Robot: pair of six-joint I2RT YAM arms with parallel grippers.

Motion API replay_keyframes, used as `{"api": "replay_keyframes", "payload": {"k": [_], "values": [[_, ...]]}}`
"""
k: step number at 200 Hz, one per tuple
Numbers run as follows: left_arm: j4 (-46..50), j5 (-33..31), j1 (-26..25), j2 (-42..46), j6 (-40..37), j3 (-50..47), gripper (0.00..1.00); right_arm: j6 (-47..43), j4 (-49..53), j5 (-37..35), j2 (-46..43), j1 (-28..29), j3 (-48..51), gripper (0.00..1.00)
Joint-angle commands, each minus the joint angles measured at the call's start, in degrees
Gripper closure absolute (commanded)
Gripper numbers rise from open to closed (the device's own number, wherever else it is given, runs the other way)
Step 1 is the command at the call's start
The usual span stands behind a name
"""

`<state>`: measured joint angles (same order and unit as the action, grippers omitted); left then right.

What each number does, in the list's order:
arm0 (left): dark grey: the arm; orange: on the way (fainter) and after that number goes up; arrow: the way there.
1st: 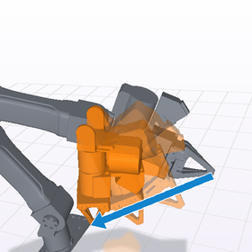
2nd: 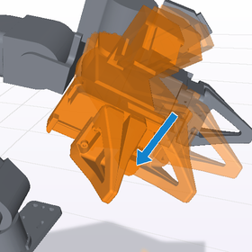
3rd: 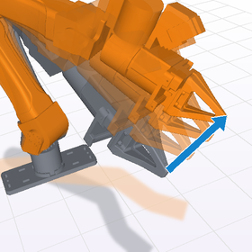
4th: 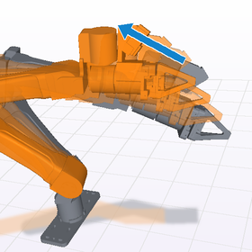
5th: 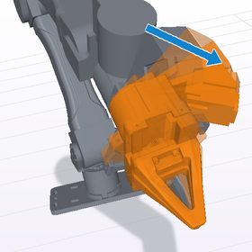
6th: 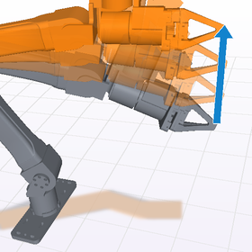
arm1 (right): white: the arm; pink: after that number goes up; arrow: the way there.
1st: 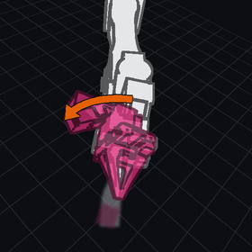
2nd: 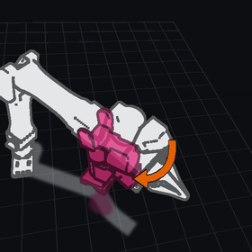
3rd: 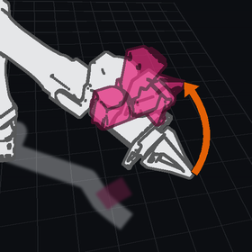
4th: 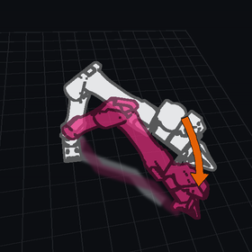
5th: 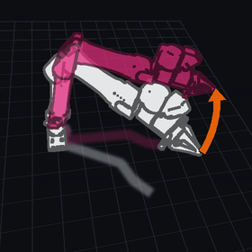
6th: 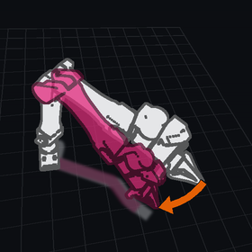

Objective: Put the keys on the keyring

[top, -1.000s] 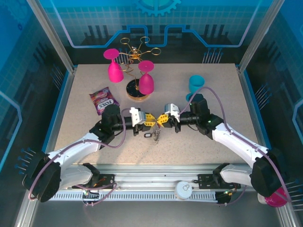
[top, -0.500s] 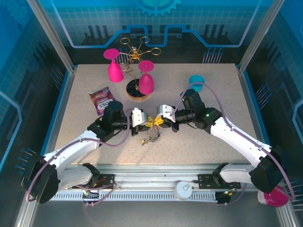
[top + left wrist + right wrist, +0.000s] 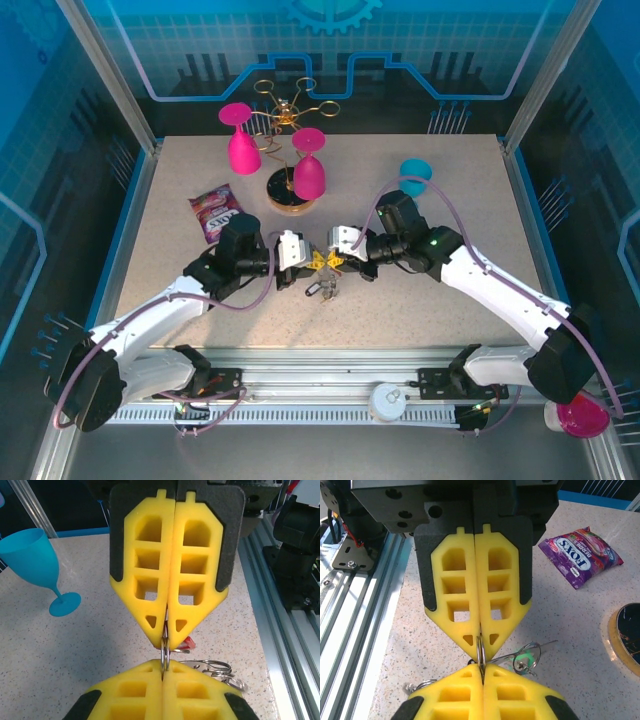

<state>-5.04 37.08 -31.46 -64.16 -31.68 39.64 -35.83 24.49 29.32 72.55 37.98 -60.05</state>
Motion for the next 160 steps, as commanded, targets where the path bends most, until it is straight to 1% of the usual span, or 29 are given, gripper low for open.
{"api": "replay_keyframes", "payload": {"k": [1,5,20,24,29,40,52,73,107,123,160], "values": [[-0.01,2.17,-0.44,-0.03,-1.09,2.42,1.00,0.89,-2.42,0.95,-0.73,1.03,-1.44,1.00],[-0.18,2.20,-0.44,0.08,-1.16,2.31,1.00,1.76,-3.71,0.96,-1.33,0.66,-0.68,0.99],[-3.26,2.04,-0.42,1.13,-0.53,0.79,1.00,6.73,-10.50,3.57,-4.28,-1.86,4.37,0.75],[-4.58,2.03,-0.36,1.38,-0.16,0.26,1.00,8.00,-12.59,4.38,-5.21,-2.55,5.86,0.72],[-6.16,2.11,-0.37,1.70,0.38,-0.41,1.00,9.41,-14.92,5.71,-6.29,-3.44,7.93,0.70],[-9.15,2.62,-0.37,2.13,1.60,-1.43,1.00,11.68,-19.20,7.80,-7.93,-4.69,11.92,0.69],[-11.30,3.22,-0.41,2.13,2.74,-2.00,1.00,13.20,-21.50,8.94,-8.73,-5.10,13.70,0.68],[-13.07,3.83,-0.38,2.09,3.73,-2.44,1.00,14.12,-22.56,10.52,-8.19,-5.15,13.77,0.65],[-14.61,4.21,-0.45,1.94,4.45,-3.23,1.00,15.63,-24.95,12.35,-6.76,-5.19,13.55,0.64],[-15.30,4.23,-0.47,1.88,4.76,-3.49,1.00,16.30,-25.76,12.55,-6.38,-5.19,13.56,0.67],[-14.84,3.40,-0.48,2.15,3.78,-3.71,1.00,16.33,-23.96,11.33,-7.88,-6.18,14.11,0.76]]}}
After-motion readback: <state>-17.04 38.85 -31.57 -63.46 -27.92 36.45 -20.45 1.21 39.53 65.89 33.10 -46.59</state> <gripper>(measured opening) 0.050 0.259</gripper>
